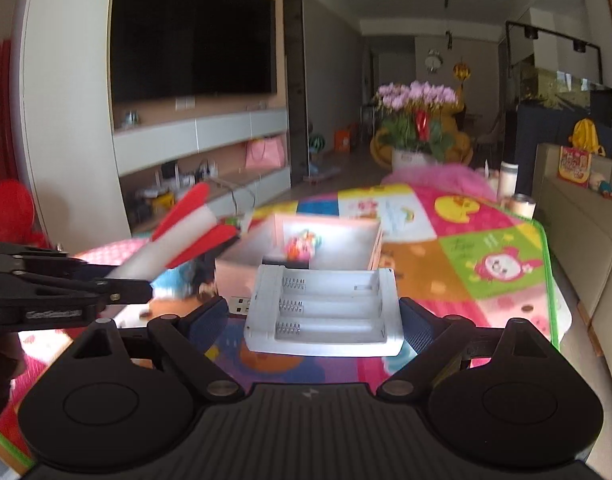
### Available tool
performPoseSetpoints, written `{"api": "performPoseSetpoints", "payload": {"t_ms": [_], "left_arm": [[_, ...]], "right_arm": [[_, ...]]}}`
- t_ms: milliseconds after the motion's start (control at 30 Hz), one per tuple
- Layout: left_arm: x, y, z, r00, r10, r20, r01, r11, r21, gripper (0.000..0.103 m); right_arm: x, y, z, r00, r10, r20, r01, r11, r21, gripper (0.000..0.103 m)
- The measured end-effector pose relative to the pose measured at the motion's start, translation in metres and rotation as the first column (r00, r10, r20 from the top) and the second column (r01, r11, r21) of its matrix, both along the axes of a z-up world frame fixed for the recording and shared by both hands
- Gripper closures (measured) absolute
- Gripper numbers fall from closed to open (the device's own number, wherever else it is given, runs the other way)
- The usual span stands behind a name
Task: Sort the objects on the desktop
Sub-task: 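Lower the charger and rocket into the pink box and open both tools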
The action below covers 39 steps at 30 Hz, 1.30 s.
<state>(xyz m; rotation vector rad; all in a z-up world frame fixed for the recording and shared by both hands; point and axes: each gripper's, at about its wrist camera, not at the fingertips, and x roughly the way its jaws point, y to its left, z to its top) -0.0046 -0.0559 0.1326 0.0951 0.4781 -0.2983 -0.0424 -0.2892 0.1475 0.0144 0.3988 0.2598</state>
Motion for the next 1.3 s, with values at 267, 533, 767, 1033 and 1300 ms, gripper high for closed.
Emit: {"api": "performPoseSetpoints", "payload": {"t_ms": [267,533,767,1033,1300], "left_arm": [[0.122,-0.051,0.034,0.999,-0.050,-0.016,0.049,0.998,-0.050,0.069],[0.142,-0.035,0.014,1.000,0.013,0.009,-0.012,0.997,-0.075,0.007],[0.075,0.010,-0.046,0.997,0.078,0.002,-0.078,0.995,0.068,0.002],[0.034,0.063,-0.089,0.979,0.165,-0.119,-0.170,0.985,-0.036,0.000],[0.021,0.100,-0.104,0.956,0.272,-0.107,-0.274,0.962,-0.001,0.000]], "right_arm": [[0.029,-0.017,-0.012,1.000,-0.015,-0.011,0.016,1.000,0.025,0.012],[0.050,-0.036,-0.031,0.995,-0.073,-0.069,0.074,0.997,0.016,0.012],[0.078,-0.016,-0.031,0.995,-0.032,-0.092,0.032,0.999,0.002,0.012],[0.157,0.045,-0.002,0.992,0.058,-0.116,-0.059,0.998,0.001,0.012],[0.190,0.085,-0.008,0.979,0.079,-0.190,-0.072,0.997,0.043,0.008]]}}
